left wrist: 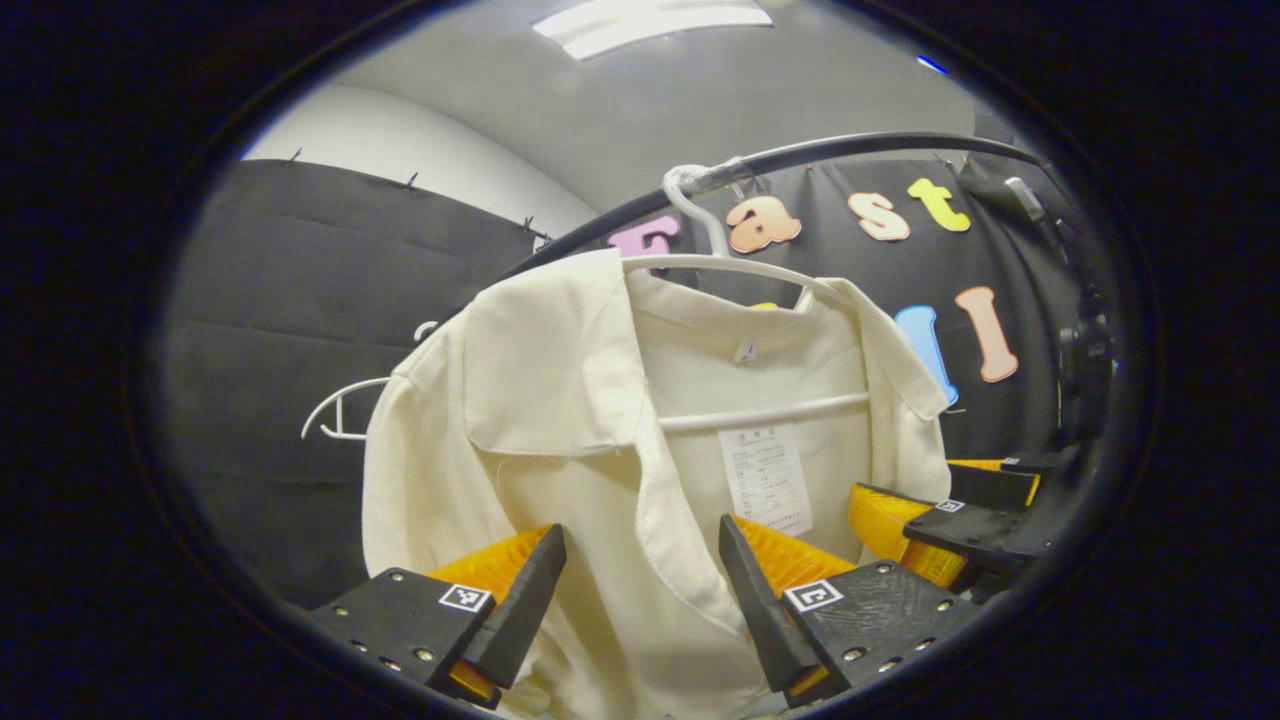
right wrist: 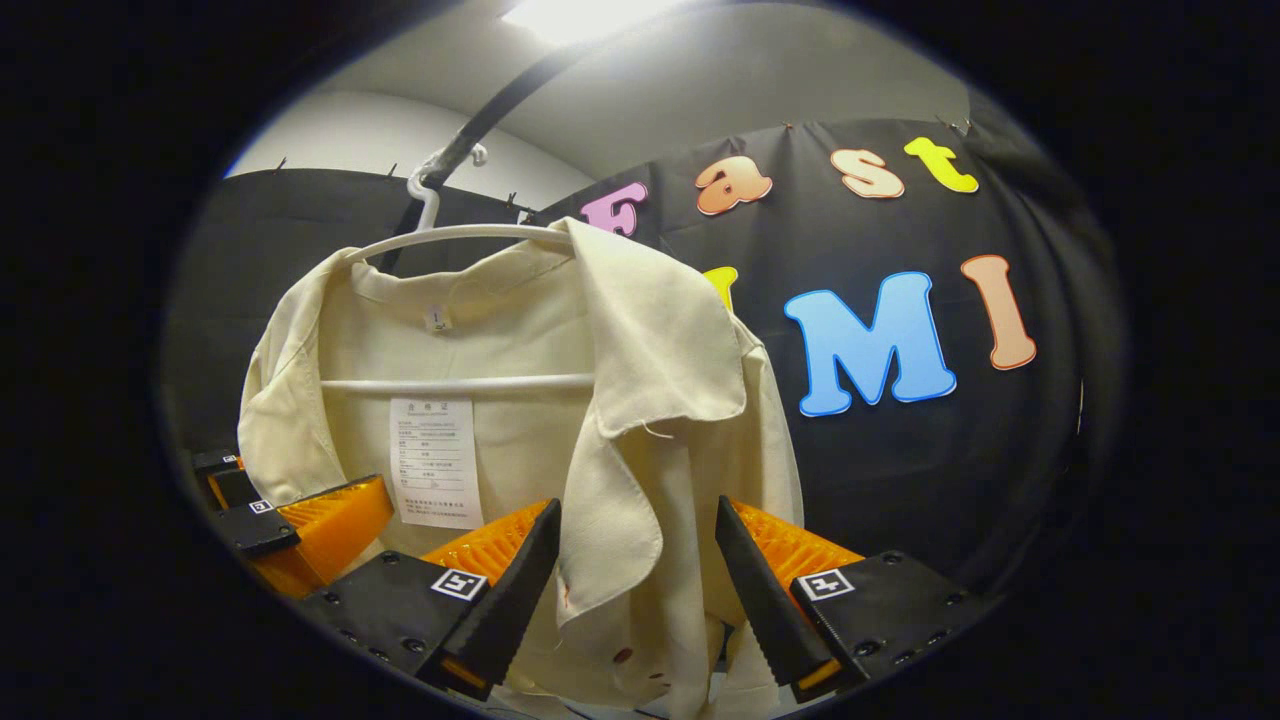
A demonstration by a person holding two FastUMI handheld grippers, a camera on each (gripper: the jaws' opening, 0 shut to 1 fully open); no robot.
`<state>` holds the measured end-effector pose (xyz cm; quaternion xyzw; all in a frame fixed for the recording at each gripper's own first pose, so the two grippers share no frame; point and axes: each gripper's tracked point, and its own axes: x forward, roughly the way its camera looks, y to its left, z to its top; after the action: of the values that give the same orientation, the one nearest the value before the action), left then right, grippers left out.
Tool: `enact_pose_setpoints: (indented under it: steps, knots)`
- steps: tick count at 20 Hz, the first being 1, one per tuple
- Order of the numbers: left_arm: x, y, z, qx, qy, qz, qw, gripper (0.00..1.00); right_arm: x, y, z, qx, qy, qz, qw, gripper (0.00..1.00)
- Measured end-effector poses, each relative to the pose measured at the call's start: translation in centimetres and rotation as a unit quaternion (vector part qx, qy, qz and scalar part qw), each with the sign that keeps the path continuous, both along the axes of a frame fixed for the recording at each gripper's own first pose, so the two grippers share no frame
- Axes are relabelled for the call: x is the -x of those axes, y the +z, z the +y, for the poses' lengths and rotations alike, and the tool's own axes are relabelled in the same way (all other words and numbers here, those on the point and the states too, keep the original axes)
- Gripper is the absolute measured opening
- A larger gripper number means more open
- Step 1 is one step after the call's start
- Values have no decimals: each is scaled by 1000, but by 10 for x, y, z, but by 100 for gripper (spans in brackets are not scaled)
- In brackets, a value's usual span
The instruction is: Grasp the clothes on the hanger with both hands and then place them into the laundry hamper below.
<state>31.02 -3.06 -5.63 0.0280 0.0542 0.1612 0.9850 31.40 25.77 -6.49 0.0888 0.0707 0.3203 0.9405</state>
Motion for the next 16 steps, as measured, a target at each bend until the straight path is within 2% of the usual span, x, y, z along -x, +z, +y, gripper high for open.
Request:
enact_pose_setpoints:
  steps: [2, 3, 5, 6, 8, 9, 10, 11, 12, 13, 14, 15, 16]
  knots:
    - [-3, -6, 0, 0, 4, 8, 1000, 90, -6, -3, 2, 3, -6, 6, 1000, 97]
    - [-5, -11, 2, 0, 6, 14, 1000, 90, -7, -4, 6, 3, -2, 9, 1000, 93]
    - [-6, -21, 5, 6, 15, 27, 1000, 81, -5, -10, 13, 9, 4, 15, 1000, 76]
    - [-7, -26, 8, 10, 19, 34, 999, 72, -7, -14, 13, 15, 2, 17, 1000, 72]
    - [-8, -34, 11, 17, 21, 43, 999, 78, -12, -22, 16, 26, -6, 23, 999, 57]
    - [-14, -38, 5, 25, 3, 48, 999, 59, -17, -25, 14, 31, -15, 26, 999, 35]
    - [-17, -39, 1, 30, -15, 49, 998, 41, -21, -26, 13, 35, -24, 26, 999, 29]
    - [-15, -39, 3, 25, -21, 50, 998, 38, -23, -25, 5, 39, -43, 22, 998, 14]
    - [-7, -32, 10, 14, -5, 50, 999, 36, -24, -22, -1, 44, -53, 14, 997, 2]
    - [-6, -37, 21, 8, 7, 51, 999, 19, -22, -17, -3, 47, -55, 6, 997, 2]
    - [-3, -35, 22, 15, 2, 48, 999, 3, -22, -14, -6, 48, -58, -1, 997, 2]
    - [1, -31, 21, 21, -1, 48, 999, 5, -24, -11, -11, 52, -62, -10, 997, 2]
    - [1, -34, 20, 21, -7, 50, 998, 1, -28, -9, -18, 58, -71, -20, 996, 2]
